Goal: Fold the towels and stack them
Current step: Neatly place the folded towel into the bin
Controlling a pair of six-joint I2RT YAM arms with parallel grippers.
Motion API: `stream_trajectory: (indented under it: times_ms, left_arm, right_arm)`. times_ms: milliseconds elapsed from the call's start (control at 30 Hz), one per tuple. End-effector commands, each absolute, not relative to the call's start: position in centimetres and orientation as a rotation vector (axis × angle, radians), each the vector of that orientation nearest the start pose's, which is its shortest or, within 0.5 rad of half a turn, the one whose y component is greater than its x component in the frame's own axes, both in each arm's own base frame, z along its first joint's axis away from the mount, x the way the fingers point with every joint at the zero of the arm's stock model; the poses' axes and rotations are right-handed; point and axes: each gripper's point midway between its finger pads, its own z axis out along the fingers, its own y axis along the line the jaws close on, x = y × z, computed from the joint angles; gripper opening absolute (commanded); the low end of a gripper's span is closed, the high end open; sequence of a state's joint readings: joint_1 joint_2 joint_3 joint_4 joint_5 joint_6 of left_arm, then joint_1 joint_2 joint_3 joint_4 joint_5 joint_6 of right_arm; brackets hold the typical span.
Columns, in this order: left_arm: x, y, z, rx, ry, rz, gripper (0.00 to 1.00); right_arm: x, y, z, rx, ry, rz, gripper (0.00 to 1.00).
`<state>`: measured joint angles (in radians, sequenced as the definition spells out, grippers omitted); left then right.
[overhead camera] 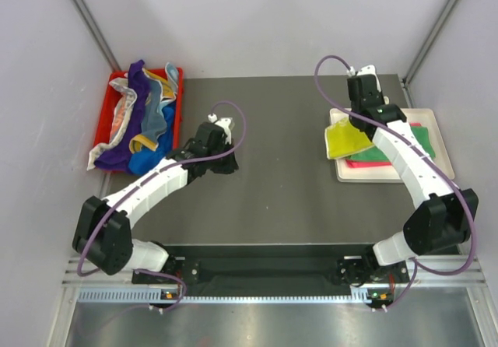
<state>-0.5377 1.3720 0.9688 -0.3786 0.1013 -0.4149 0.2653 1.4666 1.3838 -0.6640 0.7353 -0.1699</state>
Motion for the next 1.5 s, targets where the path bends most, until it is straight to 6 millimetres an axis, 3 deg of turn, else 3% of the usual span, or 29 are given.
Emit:
stream_trajectory:
  times_ms: [0,133,533,833,1033,1167,1267,1467]
  left_arm:
    - [30.2,-22.4,14.0,0.230,2.386,-0.596,0.06]
    - [30.2,-22.4,13.6,0.231,2.396,-0.594,0.06]
    - [30.1,-22.7,12.9,0.240,2.420,-0.605,0.06]
    - [29.9,-23.0,12.3,0.248,2.444,-0.623,0.06]
    - [29.8,-23.0,12.0,0.252,2.455,-0.618,0.06]
    - [29.8,-22.9,11.9,0.254,2.461,-0.615,0.06]
    - [29.8,-22.8,11.9,0.252,2.460,-0.606,0.06]
    - [30.1,-22.6,12.2,0.237,2.449,-0.593,0.07]
  right_arm:
    - [38.1,-3.3,29.2,-0.054,2.115,-0.789,0.00]
    - [38.3,-3.6,30.1,-0.049,2.102,-0.791,0.00]
    - [38.9,-5.7,29.0,-0.002,2.135,-0.781,0.00]
    - [39.9,-7.5,25.5,0.039,2.208,-0.741,0.00]
    - [40.8,-9.9,21.1,0.135,2.295,-0.751,0.03]
    - [40.7,-12.3,19.1,0.232,2.335,-0.785,0.39]
    - [40.9,-12.7,18.9,0.272,2.339,-0.768,0.52]
    - [41.4,-12.0,21.4,0.330,2.275,-0.685,0.75]
